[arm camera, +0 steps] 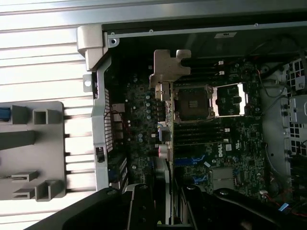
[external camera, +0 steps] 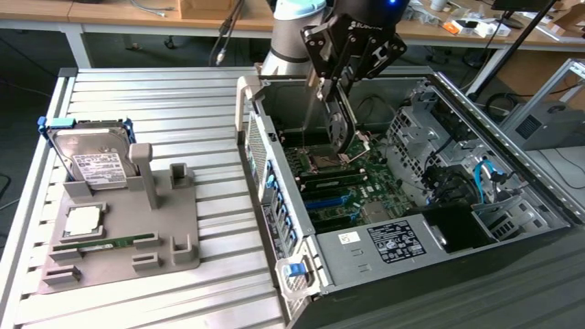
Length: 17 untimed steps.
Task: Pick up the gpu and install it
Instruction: 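Pick up the gpu and move the gpu toward the slot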
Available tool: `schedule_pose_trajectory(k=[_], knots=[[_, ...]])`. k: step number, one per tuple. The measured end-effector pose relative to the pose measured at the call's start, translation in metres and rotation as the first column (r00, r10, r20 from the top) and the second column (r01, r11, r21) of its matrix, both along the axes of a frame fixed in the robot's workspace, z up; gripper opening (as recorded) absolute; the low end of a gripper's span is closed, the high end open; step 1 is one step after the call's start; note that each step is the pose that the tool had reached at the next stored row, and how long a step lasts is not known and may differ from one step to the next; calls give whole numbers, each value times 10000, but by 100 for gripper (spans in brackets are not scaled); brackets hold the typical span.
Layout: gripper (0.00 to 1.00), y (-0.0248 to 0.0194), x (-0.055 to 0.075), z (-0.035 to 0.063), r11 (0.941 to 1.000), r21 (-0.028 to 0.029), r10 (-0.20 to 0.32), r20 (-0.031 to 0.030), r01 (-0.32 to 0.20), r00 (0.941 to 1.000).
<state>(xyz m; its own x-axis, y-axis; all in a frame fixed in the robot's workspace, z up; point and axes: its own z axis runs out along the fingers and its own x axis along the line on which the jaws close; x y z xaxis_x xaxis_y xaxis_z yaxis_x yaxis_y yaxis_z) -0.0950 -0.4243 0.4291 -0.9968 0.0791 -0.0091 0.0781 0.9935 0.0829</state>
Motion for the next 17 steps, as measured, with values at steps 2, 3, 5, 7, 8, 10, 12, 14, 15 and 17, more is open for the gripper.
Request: schedule_pose_trajectory(k=[2, 3, 5, 7, 8, 10, 12, 14, 15, 17], knots=[[27, 0, 15, -2, 10000, 0, 0, 0, 0, 10000], [27, 0, 22, -3, 10000, 0, 0, -1, 0, 10000], [27, 0, 41, -6, 10000, 0, 0, -2, 0, 10000], [27, 0, 56, -8, 10000, 0, 0, -2, 0, 10000], [27, 0, 64, -9, 10000, 0, 0, -2, 0, 10000], [27, 0, 79, -12, 10000, 0, 0, -3, 0, 10000], [27, 0, 95, -14, 10000, 0, 0, -4, 0, 10000], [27, 0, 110, -16, 10000, 0, 0, -5, 0, 10000], [27, 0, 118, -18, 10000, 0, 0, -5, 0, 10000], [27, 0, 131, -20, 10000, 0, 0, -6, 0, 10000]])
